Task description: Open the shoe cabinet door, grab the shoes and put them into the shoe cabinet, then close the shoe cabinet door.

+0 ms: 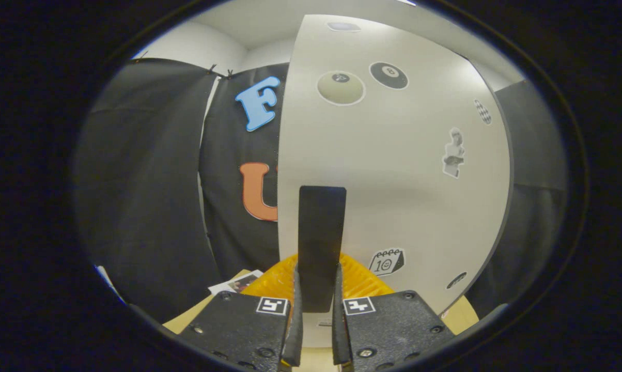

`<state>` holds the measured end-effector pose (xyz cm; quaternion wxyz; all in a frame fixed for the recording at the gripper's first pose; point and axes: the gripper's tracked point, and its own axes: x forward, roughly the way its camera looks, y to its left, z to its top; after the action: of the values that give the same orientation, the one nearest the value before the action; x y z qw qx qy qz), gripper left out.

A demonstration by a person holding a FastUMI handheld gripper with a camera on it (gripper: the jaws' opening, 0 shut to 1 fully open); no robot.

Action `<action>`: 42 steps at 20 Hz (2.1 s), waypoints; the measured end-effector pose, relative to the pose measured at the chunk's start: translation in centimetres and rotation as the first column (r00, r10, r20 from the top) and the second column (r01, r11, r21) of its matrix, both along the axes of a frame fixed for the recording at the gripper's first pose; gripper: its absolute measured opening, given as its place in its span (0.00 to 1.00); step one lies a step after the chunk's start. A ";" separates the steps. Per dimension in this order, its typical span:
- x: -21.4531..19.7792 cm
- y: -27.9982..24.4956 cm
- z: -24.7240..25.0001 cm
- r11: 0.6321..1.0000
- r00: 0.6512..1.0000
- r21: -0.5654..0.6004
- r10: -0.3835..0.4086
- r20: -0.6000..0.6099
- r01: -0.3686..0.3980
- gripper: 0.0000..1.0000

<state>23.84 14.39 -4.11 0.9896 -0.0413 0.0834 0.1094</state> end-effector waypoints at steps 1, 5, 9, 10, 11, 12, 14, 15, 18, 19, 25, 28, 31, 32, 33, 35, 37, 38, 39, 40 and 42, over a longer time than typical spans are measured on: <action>-0.7 0.0 0.2 1.000 1.000 0.010 0.029 0.001 -0.029 0.26; -3.5 -0.7 0.6 0.990 0.990 0.022 0.137 0.017 -0.137 0.26; -5.8 -2.1 0.9 0.981 0.981 0.005 0.194 0.011 -0.194 0.26; -6.3 -2.4 0.9 0.979 0.979 0.011 0.202 0.014 -0.202 0.26; -6.8 -2.9 0.9 0.979 0.979 0.020 0.203 0.019 -0.204 0.26; -7.1 -3.3 1.0 0.979 0.979 0.024 0.203 0.020 -0.203 0.26; -7.6 -4.1 1.0 0.979 0.979 0.016 0.205 0.020 -0.205 0.26; -8.1 -4.4 1.0 0.977 0.977 0.016 0.211 0.021 -0.211 0.26; -9.2 -5.6 1.1 0.975 0.975 0.023 0.219 0.032 -0.220 0.26; -9.3 -5.9 1.2 0.976 0.976 0.019 0.214 0.038 -0.215 0.26; -10.7 -8.5 1.5 0.983 0.980 0.030 0.181 0.079 -0.183 0.25; -11.1 -10.2 1.6 0.990 0.986 0.035 0.136 0.098 -0.140 0.25; -10.9 -11.7 1.6 0.995 0.990 0.038 0.092 0.104 -0.096 0.21; -10.9 -12.4 1.7 0.996 0.992 0.040 0.075 0.105 -0.079 0.20; -10.9 -13.3 1.7 0.998 0.993 0.040 0.051 0.106 -0.055 0.18; -10.8 -15.6 1.9 0.999 0.994 0.036 -0.013 0.112 0.009 0.13; -10.2 -18.4 2.0 0.995 0.987 0.034 -0.103 0.123 0.099 0.06; -9.9 -19.9 2.2 0.990 0.981 0.039 -0.139 0.137 0.135 0.05; -9.8 -19.7 2.1 0.993 0.986 0.069 -0.106 0.132 0.097 0.04; -10.1 -19.3 1.8 0.992 0.991 0.117 -0.059 0.121 0.045 0.04; -10.4 -18.9 1.8 0.990 0.994 0.139 -0.022 0.108 0.007 0.03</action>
<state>13.45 -4.53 -2.34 0.9939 0.0224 0.0218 0.1053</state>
